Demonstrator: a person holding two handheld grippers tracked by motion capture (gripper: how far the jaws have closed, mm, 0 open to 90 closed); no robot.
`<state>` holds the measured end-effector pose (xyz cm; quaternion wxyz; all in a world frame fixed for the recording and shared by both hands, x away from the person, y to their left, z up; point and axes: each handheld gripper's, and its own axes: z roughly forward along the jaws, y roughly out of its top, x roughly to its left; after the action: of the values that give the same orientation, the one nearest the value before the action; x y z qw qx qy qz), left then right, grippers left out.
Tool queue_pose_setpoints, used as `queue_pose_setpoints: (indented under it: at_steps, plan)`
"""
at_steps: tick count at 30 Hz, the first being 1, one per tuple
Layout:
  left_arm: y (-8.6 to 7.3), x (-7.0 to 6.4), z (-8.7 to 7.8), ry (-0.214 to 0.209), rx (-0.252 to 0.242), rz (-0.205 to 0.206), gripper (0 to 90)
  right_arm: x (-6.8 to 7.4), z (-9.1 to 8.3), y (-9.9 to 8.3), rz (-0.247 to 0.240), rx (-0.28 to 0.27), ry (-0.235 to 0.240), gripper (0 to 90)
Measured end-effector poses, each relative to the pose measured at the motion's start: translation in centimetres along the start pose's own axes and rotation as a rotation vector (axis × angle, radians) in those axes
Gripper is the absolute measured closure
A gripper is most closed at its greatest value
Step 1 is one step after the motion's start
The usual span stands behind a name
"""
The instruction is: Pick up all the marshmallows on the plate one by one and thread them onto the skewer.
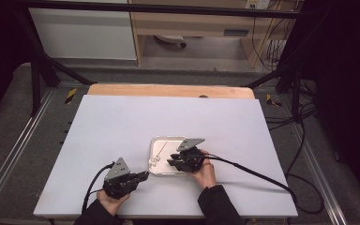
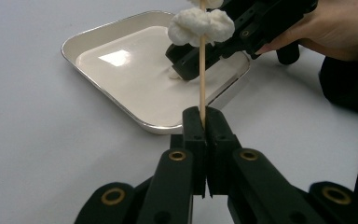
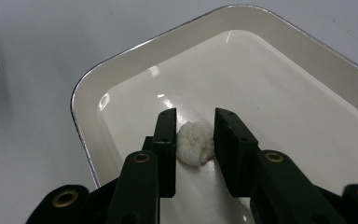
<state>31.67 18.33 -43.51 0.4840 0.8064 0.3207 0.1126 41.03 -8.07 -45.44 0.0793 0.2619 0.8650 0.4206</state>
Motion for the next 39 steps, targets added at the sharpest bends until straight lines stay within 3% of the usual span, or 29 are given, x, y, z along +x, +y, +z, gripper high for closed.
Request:
queue_pose_setpoints:
  at_steps: [7, 22, 39]
  plan:
    - [0.0, 0.0, -0.1, 0.001, -0.002, 0.000, 88.4, 0.1, -0.9, 0.5, 0.008, -0.026, 0.003, 71.5]
    - [0.0, -0.1, -0.1, -0.004, -0.002, 0.004, 88.4, 0.7, -5.5, 2.5, 0.050, -0.148, 0.068, 72.1]
    - [0.1, -0.2, -0.1, -0.007, -0.008, 0.006, 88.3, 0.8, -8.5, 3.5, 0.098, -0.229, 0.113, 72.6]
